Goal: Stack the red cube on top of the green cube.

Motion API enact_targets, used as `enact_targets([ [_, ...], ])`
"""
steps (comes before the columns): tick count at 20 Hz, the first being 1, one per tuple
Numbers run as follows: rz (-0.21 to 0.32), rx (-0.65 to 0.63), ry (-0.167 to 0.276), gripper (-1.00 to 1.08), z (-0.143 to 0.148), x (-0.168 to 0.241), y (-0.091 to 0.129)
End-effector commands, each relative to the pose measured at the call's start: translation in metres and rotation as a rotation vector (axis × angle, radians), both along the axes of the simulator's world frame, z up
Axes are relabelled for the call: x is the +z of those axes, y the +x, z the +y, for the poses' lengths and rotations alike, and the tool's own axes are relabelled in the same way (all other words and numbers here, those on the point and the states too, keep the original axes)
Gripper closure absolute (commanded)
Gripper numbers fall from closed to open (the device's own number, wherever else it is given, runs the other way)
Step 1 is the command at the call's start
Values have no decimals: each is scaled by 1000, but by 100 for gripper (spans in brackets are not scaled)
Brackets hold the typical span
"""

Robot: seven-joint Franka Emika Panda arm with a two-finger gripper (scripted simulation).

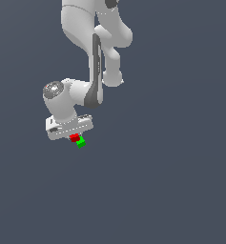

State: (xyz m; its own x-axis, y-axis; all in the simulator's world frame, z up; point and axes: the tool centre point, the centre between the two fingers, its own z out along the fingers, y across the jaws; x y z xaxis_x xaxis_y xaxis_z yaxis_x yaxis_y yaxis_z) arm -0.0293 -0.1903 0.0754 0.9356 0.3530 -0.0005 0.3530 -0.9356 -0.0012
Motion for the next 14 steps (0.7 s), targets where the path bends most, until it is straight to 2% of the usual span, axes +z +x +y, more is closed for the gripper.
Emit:
enact_targets([
  [1, -1, -1, -1, 108, 11, -8, 1],
  [8, -1, -1, -1, 108, 17, -14, 3],
  [9, -1, -1, -1, -92, 17, -14, 3],
  [14, -1, -1, -1, -92, 17, -14, 3],
])
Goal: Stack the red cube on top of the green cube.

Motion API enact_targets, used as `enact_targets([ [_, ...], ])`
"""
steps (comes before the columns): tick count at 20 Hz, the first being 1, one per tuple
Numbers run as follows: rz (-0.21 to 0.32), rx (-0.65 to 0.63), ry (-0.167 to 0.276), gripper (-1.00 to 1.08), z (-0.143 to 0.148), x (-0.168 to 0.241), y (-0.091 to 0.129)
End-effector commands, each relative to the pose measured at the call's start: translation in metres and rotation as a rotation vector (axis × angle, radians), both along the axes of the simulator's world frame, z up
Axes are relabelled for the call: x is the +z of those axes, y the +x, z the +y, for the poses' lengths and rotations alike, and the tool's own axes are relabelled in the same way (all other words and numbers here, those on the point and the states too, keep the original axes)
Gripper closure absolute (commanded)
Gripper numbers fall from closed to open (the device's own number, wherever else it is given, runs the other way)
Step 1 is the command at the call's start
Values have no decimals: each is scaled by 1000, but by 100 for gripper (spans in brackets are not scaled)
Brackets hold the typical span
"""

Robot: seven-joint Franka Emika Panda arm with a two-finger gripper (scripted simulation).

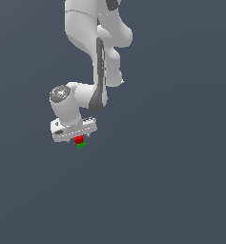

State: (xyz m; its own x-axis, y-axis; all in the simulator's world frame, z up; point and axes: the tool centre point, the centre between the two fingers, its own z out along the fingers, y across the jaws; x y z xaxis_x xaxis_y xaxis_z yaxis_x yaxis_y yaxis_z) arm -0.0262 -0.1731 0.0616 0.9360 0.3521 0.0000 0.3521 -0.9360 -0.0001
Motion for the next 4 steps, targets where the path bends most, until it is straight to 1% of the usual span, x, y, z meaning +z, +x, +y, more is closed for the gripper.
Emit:
enact_targets([
  [1, 0, 0, 0, -92, 0, 0, 0],
  [4, 0, 0, 0, -92, 0, 0, 0],
])
